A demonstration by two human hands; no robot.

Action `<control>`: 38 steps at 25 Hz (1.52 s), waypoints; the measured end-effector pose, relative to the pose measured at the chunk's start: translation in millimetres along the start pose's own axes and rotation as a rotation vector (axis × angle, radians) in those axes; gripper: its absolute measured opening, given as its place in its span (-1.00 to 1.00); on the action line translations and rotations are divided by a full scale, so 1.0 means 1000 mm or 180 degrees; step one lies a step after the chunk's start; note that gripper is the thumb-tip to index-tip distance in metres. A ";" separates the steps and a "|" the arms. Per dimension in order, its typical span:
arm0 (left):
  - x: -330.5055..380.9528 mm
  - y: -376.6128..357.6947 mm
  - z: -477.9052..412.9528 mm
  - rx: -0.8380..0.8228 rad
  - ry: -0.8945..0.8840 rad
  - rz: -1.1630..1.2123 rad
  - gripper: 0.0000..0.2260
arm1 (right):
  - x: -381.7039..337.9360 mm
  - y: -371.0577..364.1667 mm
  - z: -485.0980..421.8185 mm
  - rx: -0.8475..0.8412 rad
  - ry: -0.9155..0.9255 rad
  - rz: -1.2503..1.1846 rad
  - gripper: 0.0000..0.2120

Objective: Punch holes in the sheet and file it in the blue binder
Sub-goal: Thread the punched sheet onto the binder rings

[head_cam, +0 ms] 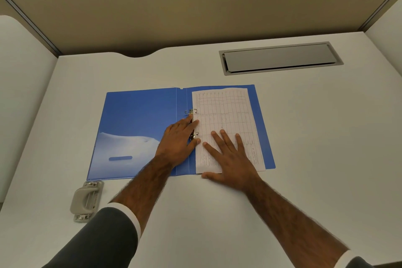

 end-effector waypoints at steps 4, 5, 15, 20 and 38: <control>0.004 -0.002 0.001 0.0006 0.0026 0.0082 -0.38 | 0.001 0.002 0.002 -0.0054 0.0038 -0.0034 -0.09; 0.005 -0.003 0.001 0.0008 0.0077 0.0159 -0.37 | 0.003 0.002 0.002 -0.0065 0.0031 -0.0029 -0.10; -0.022 0.027 0.026 0.0675 0.0718 0.0528 -0.44 | 0.009 0.003 0.005 -0.0011 0.0026 -0.0126 -0.19; -0.120 0.083 0.090 0.1487 0.2427 0.0799 -0.69 | -0.015 0.016 0.001 0.1060 -0.0419 -0.0273 -0.41; -0.005 0.027 0.039 0.0136 0.1635 0.2218 -0.75 | -0.048 0.038 -0.104 0.0039 -0.1848 -0.0492 -0.54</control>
Point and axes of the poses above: each hand's wrist, its own z-axis away from the middle knuckle, its own y-axis out of the back of the hand, x = y × z, the point moved 3 cm from there along -z, towards the middle knuckle, and after that the axes turned 9 degrees about y, right-handed, at the moved point
